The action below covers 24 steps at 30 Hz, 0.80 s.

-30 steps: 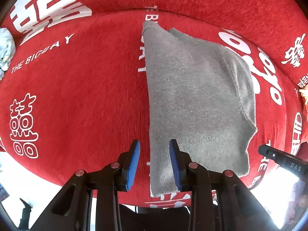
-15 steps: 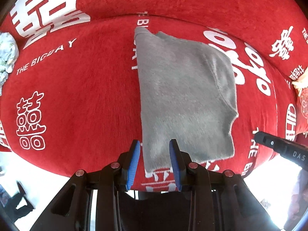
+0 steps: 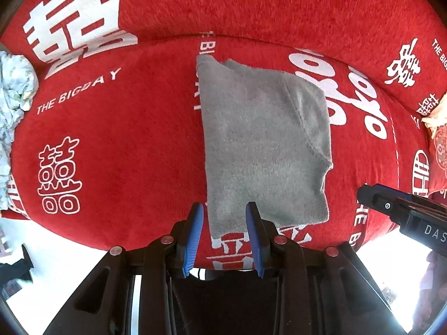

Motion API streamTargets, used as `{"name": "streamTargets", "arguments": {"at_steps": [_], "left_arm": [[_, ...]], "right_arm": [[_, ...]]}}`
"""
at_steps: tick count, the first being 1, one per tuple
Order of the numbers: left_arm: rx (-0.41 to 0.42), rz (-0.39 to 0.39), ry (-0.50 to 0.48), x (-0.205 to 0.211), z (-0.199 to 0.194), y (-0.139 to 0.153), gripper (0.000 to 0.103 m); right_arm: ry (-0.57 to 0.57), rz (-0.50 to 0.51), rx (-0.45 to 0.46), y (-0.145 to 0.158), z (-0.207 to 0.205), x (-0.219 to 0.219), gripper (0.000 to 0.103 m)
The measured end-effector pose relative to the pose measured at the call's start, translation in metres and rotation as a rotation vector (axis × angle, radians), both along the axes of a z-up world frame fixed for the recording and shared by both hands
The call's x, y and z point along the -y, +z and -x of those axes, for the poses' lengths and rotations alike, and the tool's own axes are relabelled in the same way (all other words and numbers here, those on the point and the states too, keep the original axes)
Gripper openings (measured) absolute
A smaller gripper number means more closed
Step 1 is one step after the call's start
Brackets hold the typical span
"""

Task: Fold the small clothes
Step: 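Open the right gripper and withdraw both tools from the folded sweater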

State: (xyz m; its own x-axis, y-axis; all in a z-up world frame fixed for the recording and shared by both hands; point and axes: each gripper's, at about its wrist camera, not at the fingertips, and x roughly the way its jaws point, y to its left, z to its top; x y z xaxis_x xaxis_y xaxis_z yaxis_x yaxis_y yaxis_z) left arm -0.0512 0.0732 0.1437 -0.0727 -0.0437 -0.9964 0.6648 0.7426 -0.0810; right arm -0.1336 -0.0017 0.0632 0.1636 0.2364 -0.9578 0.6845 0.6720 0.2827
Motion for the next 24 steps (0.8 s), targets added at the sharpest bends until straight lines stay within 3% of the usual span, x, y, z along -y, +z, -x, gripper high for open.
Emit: {"name": "streamTargets", "arguments": {"at_steps": [3, 5, 11, 15, 16, 17, 18, 20, 24], "left_arm": [[0.012, -0.01, 0.001, 0.0, -0.002, 0.004, 0.035], [0.025, -0.014, 0.008, -0.001, -0.003, 0.007, 0.078], [0.075, 0.003, -0.006, 0.001, -0.004, 0.022, 0.08], [0.075, 0.011, 0.02, 0.0, -0.007, 0.027, 0.08], [0.084, 0.015, 0.026, 0.0, -0.007, 0.029, 0.087], [0.09, 0.021, 0.034, -0.001, -0.007, 0.032, 0.103], [0.104, 0.019, 0.045, -0.002, -0.008, 0.034, 0.103], [0.124, 0.021, 0.057, -0.002, -0.009, 0.04, 0.103], [0.119, 0.013, 0.067, -0.003, -0.012, 0.045, 0.103]], "right_arm": [[0.005, 0.011, -0.004, 0.005, -0.004, -0.001, 0.045], [0.001, 0.019, -0.008, 0.009, -0.005, -0.001, 0.046], [0.002, 0.052, 0.003, 0.023, -0.009, 0.001, 0.062], [0.016, 0.081, 0.012, 0.032, -0.012, -0.001, 0.079], [0.02, 0.094, 0.015, 0.035, -0.013, -0.001, 0.082], [0.02, 0.107, 0.014, 0.037, -0.013, -0.002, 0.083], [0.021, 0.12, 0.011, 0.039, -0.014, -0.002, 0.086], [0.018, 0.136, 0.015, 0.042, -0.014, -0.002, 0.103], [0.006, 0.158, 0.024, 0.046, -0.015, -0.002, 0.103]]}}
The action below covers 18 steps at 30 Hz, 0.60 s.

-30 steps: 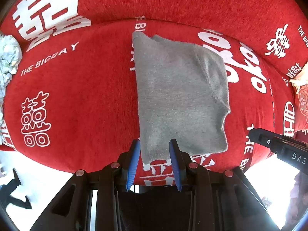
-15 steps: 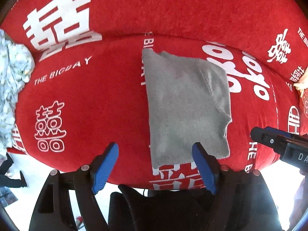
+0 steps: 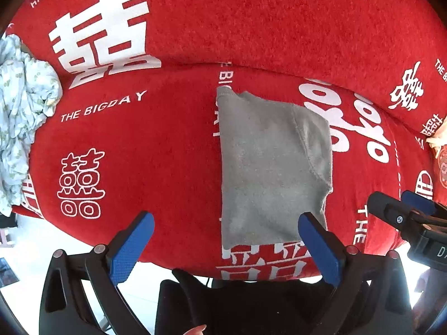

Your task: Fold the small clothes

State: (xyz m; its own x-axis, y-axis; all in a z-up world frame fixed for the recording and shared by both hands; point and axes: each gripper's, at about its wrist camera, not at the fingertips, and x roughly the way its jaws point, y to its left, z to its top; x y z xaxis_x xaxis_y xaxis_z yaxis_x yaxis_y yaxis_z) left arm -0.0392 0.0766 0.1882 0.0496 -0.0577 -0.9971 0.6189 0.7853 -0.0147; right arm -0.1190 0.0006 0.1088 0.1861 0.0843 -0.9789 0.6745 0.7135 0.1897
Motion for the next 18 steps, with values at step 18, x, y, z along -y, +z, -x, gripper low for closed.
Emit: {"name": "streamTargets", "arguments": {"at_steps": [18], "left_arm": [[0.015, -0.048, -0.024, 0.003, 0.0082, 0.0026, 0.103]], "right_arm": [[-0.032, -0.008, -0.036, 0.0003, 0.0065, 0.001, 0.103]]}}
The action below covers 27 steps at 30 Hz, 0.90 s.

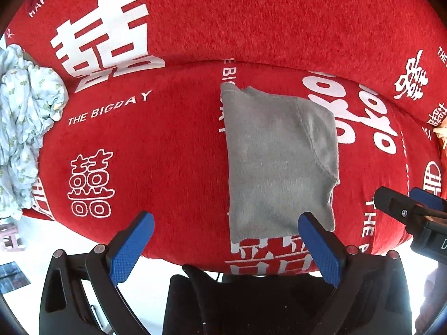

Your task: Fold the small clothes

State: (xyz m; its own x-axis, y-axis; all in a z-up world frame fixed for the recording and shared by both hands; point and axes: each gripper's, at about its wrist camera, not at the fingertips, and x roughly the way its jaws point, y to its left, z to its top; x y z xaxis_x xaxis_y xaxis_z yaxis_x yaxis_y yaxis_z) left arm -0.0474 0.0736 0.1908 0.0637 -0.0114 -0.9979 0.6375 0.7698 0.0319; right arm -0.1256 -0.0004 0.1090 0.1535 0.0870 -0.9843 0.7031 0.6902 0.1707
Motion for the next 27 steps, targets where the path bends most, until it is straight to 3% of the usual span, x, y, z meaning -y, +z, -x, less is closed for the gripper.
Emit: {"name": "streamTargets", "arguments": {"at_steps": [27], "left_arm": [[-0.022, -0.016, 0.0, -0.0035, -0.0003, -0.0057, 0.103]], "right_arm": [[-0.014, 0.043, -0.016, 0.0035, 0.0044, -0.0054, 0.103]]}}
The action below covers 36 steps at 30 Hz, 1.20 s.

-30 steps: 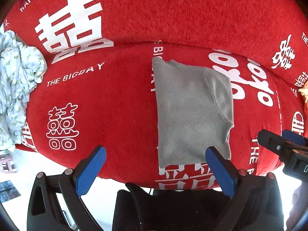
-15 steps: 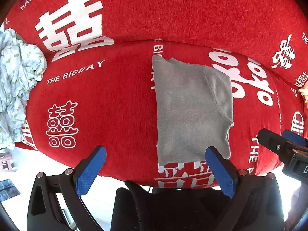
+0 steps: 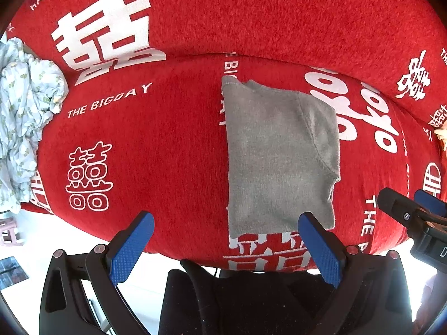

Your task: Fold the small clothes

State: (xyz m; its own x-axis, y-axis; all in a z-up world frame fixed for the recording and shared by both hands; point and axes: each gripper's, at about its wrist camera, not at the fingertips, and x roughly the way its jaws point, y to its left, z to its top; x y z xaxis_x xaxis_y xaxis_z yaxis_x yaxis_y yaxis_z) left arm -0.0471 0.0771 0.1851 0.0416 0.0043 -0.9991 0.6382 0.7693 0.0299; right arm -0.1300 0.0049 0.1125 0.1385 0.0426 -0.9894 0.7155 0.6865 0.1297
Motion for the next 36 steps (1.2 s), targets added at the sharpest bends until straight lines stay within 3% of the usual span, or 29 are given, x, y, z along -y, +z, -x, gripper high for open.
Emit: {"name": "streamTargets", "arguments": {"at_steps": [36], "left_arm": [[0.009, -0.017, 0.035, -0.0026, -0.0018, -0.0051, 0.103]], "right_arm": [[0.009, 0.018, -0.023, -0.0041, -0.0006, -0.0007, 0.103]]}}
